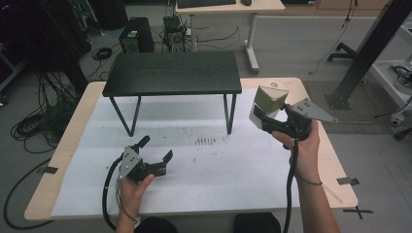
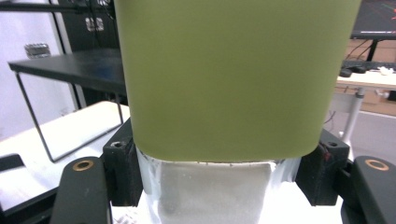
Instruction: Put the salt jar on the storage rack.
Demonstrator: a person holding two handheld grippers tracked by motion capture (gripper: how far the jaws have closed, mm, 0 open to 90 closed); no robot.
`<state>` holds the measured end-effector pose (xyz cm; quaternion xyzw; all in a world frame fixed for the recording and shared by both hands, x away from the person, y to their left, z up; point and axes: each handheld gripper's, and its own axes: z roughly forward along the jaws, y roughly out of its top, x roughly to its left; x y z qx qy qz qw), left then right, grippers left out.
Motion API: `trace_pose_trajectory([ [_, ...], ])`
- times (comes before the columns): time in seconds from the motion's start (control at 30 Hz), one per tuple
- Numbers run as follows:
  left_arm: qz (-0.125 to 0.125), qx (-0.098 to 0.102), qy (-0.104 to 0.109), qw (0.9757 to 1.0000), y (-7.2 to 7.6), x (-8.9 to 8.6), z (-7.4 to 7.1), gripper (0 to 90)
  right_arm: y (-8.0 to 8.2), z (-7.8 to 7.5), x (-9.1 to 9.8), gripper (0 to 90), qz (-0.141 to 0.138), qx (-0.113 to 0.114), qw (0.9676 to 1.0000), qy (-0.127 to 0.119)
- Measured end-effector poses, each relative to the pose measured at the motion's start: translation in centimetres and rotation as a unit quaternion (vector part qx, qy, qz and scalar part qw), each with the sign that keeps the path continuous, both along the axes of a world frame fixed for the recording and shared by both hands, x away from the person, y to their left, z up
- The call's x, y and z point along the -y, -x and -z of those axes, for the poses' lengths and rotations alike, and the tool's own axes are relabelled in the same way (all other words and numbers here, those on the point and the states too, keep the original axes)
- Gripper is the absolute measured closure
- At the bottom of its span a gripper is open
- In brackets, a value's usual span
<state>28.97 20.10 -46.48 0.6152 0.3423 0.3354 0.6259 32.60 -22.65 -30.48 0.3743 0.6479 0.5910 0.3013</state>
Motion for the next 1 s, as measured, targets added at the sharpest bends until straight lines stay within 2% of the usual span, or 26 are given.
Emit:
trace_pose_trajectory([
  [0.6,0.001,0.001,-0.002,1.0,0.0,0.0,0.0,1.7,-2.1,-4.4,-3.5,30.8,-0.022,-0.001,0.9997,0.006],
  [1.0,0.001,0.002,-0.002,1.0,0.0,0.0,0.0,1.6,-3.6,-5.8,-5.5,30.8,-0.028,-0.003,0.9995,0.012],
])
